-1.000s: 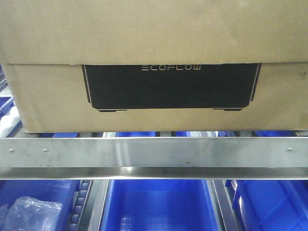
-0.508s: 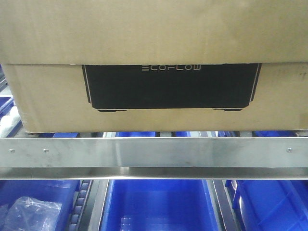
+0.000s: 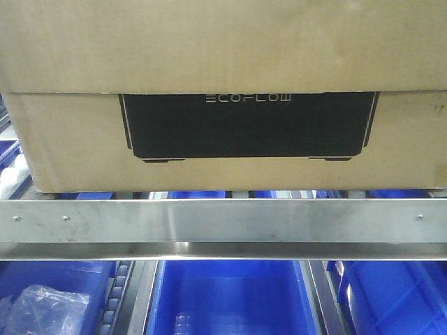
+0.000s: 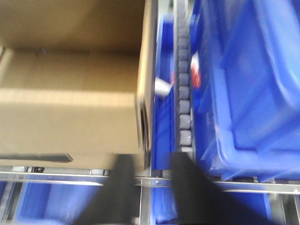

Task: Grab box from left shelf to table start
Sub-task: 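Close both grippers on the box's side walls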

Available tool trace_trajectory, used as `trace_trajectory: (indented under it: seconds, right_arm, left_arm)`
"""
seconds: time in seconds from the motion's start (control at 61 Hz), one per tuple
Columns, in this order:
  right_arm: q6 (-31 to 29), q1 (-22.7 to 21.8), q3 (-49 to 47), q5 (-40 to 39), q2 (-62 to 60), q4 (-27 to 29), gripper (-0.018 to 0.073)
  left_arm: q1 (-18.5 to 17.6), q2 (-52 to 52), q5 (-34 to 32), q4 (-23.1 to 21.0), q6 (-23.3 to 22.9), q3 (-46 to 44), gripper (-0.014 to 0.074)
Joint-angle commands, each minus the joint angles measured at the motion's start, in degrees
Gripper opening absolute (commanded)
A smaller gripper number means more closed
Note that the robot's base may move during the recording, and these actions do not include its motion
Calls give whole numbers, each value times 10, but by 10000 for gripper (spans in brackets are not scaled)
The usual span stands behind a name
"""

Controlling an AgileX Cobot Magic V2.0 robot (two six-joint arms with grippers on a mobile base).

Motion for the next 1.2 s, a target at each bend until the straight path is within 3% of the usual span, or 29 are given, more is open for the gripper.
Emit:
trace_trajectory:
  seconds: [0.0, 0.213, 0.492, 0.983, 1.065, 1.18]
  right_arm:
    - [-8, -3, -65, -28, 44, 9, 487]
    - [-8, -3, -174, 11, 155, 32, 435]
    - [-8, 2, -291, 55, 290, 42, 435]
    - [2, 8, -347, 84, 400, 42, 430]
    - [2, 8, -347, 86, 405, 42, 384]
    - [2, 8, -347, 86, 406, 42, 249]
  left_arm:
    - [-1, -25, -27, -2, -3, -20, -85]
    - [-1, -25, -27, -2, -3, -20, -85]
    - [-1, -25, -27, -2, -3, -20, -85]
    - [-1, -25, -27, -2, -3, -20, -85]
    - [-1, -25, -27, -2, -3, -20, -85]
    - [-1, -25, -27, -2, -3, -20, -85]
